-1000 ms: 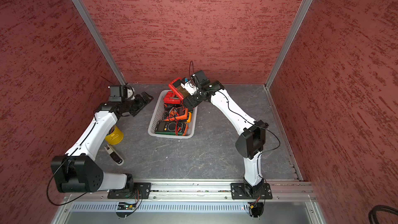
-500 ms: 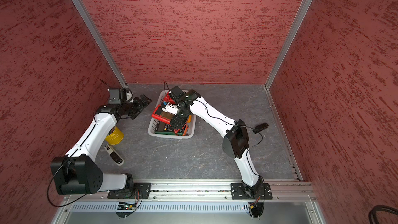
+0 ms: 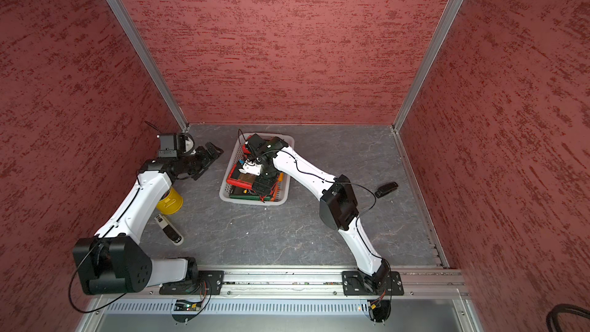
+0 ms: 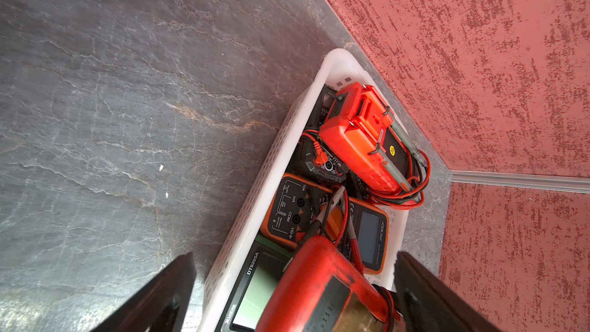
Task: Put the multimeter into the basket
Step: Place the multimeter in the basket.
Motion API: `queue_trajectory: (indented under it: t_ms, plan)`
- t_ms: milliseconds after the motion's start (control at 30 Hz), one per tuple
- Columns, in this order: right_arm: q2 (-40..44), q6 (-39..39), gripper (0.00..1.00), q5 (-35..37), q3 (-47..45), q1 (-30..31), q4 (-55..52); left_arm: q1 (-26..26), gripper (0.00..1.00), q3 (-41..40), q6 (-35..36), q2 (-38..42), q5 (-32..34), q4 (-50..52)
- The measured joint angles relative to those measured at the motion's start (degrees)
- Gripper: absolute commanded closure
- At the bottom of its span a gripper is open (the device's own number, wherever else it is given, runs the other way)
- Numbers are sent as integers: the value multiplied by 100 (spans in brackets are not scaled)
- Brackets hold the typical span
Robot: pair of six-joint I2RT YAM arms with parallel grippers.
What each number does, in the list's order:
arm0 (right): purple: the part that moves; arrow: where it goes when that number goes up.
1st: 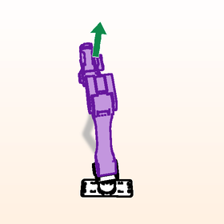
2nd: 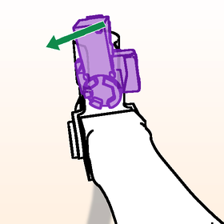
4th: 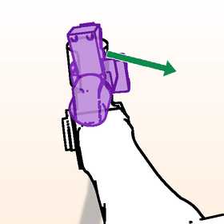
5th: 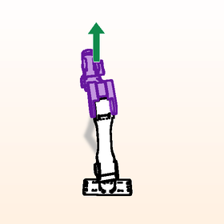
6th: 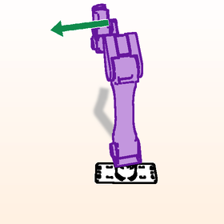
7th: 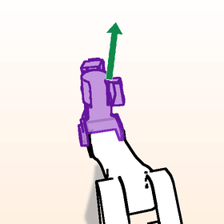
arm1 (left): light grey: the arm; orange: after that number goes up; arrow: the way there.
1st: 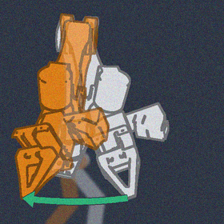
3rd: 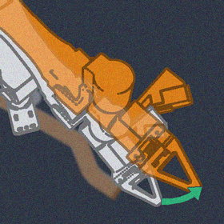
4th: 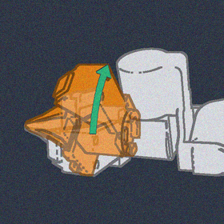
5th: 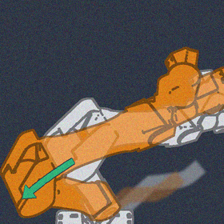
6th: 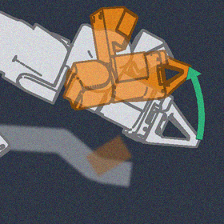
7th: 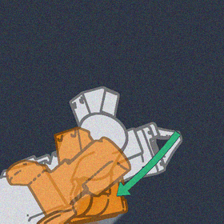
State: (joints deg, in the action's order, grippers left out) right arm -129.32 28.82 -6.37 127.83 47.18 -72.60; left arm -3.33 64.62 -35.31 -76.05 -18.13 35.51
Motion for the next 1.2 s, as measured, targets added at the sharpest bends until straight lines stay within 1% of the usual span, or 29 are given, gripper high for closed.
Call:
queue_trajectory:
  t_ms: [67, 167, 200, 233, 600, 833, 1100, 1200]
  plan:
    - [-42, 46, 23, 28, 15, 0, -7, 0, 0, -7, -2, 9, 0, 0]
    - [-57, 111, 13, 48, 28, -2, -11, 0, 0, -9, -2, 15, 0, 0]
    - [-57, 125, 4, 50, 28, 0, -11, 0, 0, -13, -2, 22, 0, 0]
    - [-57, 127, 1, 55, 28, 0, -11, 0, 0, -13, -2, 22, -2, 0]
    - [-79, 114, 1, 101, 114, 0, -7, -2, 0, -13, -2, 31, 0, 0]
    - [-11, 33, 1, -140, 409, 0, -13, -4, 0, -13, -2, 33, 0, 0]
    - [599, -212, 1, -247, 437, -20, 131, -4, 0, -9, 22, 44, 13, 4]
    - [1078, -514, 1, -269, 157, -109, 514, -11, 0, 44, 63, 42, 33, 48]
